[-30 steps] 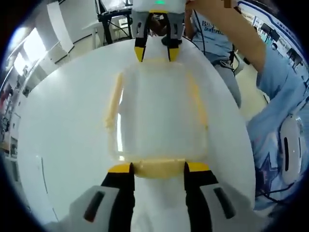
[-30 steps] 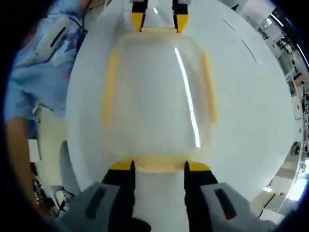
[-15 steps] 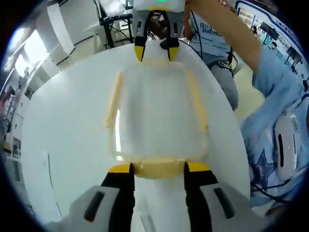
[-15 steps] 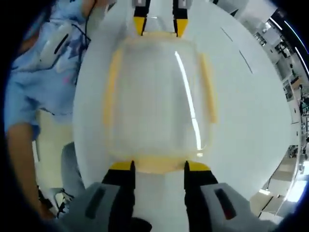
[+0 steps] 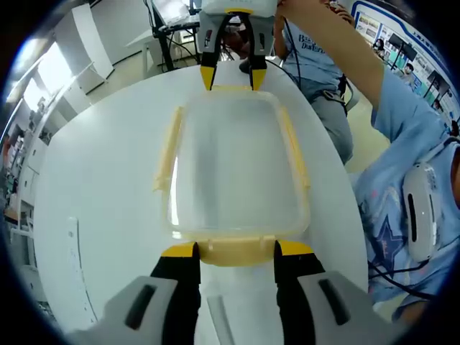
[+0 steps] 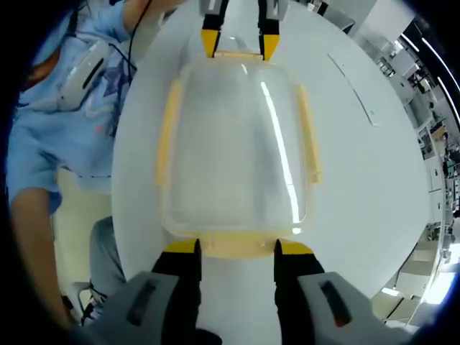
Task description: Snap each plastic latch of the storage box into its locked position after aligning the lid with the box until every specified latch is closed and the lid sits flush.
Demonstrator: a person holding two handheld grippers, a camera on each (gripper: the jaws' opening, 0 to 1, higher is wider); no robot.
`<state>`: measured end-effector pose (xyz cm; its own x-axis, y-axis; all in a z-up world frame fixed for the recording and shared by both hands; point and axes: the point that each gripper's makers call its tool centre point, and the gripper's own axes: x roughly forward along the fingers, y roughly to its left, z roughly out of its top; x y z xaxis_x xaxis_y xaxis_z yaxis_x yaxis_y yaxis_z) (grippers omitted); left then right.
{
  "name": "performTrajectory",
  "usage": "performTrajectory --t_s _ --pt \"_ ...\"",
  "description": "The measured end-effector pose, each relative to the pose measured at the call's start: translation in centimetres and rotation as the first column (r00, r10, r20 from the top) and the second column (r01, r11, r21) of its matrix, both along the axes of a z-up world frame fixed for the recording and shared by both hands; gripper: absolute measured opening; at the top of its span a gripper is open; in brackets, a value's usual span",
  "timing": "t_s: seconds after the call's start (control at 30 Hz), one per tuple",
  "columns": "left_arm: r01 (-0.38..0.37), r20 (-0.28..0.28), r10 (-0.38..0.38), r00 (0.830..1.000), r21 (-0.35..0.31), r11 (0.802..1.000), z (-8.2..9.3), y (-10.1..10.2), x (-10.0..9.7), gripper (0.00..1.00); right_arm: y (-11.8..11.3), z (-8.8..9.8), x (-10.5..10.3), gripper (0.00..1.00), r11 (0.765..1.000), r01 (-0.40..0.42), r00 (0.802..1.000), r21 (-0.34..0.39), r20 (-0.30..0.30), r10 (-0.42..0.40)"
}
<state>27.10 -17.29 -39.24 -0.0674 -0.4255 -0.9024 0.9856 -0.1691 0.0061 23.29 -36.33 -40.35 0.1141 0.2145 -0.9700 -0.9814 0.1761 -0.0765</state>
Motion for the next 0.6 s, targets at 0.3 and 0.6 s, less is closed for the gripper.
performTrajectory --t_s 0.3,0.6 --pt "-0.015 -0.005 0.015 1.000 0.005 1.000 0.9 2.1 0.1 0.39 2.1 0.9 0.5 0.38 0.999 -0.022 1.000 0.036 0.016 0.022" --pt "-0.029 -0.005 0.029 1.000 0.008 1.000 1.4 3.8 0.3 0.39 3.7 1.4 1.1 0.38 0.999 -0.039 0.999 0.037 0.022 0.038"
